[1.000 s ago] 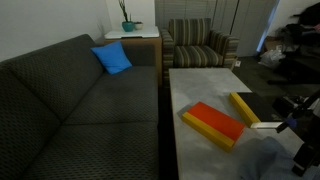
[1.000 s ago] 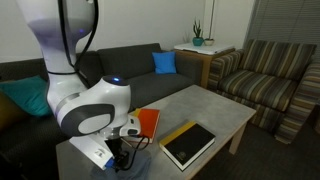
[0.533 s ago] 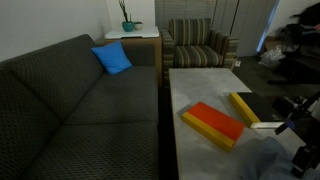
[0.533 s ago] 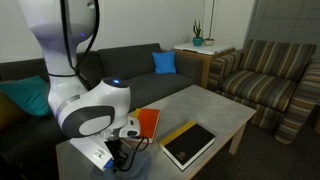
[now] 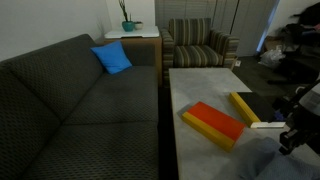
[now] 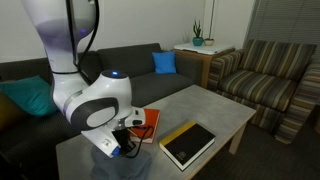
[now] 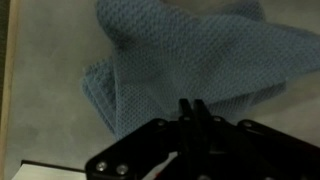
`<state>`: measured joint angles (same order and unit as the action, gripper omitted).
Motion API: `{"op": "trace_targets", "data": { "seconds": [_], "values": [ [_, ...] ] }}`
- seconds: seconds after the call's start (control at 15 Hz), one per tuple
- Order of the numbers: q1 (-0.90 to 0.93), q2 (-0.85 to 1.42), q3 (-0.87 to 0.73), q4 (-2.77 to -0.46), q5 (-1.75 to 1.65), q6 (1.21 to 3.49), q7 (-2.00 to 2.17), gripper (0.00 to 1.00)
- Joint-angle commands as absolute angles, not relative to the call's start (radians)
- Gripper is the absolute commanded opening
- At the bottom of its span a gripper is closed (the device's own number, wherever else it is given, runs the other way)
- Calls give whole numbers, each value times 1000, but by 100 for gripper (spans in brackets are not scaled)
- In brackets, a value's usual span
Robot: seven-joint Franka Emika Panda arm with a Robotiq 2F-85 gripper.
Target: Unfold the towel
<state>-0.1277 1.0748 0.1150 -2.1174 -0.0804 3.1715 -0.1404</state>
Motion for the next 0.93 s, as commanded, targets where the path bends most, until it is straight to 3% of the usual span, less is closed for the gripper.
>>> {"op": "trace_targets", "data": {
  "seconds": [0.0, 0.2, 0.27, 0.4, 0.67, 0.87],
  "values": [
    [-96, 1027, 106, -2129, -62, 3238, -89, 0],
    [-85, 994, 104, -2140, -64, 3246, -63, 0],
    [-94, 984, 108, -2145, -69, 3234, -63, 26],
    [-148, 974, 144, -2164, -104, 3183, -103, 32],
    [-286, 994, 230, -2198, -152, 3030, -219, 61],
    [-282, 1017, 193, -2191, -130, 2929, -255, 81]
  ]
}}
